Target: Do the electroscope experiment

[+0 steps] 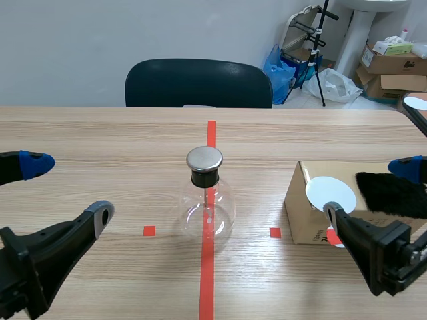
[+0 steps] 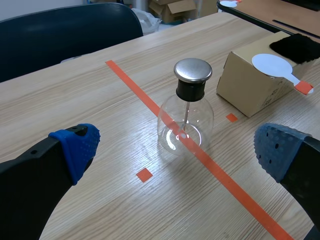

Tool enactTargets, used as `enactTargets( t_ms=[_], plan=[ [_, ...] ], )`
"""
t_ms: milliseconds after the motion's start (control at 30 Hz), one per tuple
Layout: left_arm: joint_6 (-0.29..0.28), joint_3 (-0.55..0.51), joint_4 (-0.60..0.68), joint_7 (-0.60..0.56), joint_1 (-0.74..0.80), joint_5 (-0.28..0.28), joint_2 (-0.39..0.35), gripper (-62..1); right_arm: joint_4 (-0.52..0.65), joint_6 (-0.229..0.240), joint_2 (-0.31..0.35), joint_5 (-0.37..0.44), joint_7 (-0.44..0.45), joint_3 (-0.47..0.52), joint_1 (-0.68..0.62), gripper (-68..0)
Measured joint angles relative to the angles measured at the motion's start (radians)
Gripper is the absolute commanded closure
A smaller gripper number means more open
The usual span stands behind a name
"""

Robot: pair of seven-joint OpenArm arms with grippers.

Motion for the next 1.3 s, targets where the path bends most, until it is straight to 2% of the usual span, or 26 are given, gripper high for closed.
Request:
enactTargets(
  t_ms=[1067, 1300],
  plan=[
    [0.000, 0.000, 0.000, -0.002, 0.000, 0.000, 0.000, -62.3, 0.000, 0.000, 0.000, -0.004, -0.005, 0.000, 0.000, -67.9],
    [0.000, 0.000, 0.000, -0.004, 0.000, 0.000, 0.000, -62.3, 0.000, -0.011, 0.000, -0.076, -0.023, 0.004, -0.004, -67.9]
  ],
)
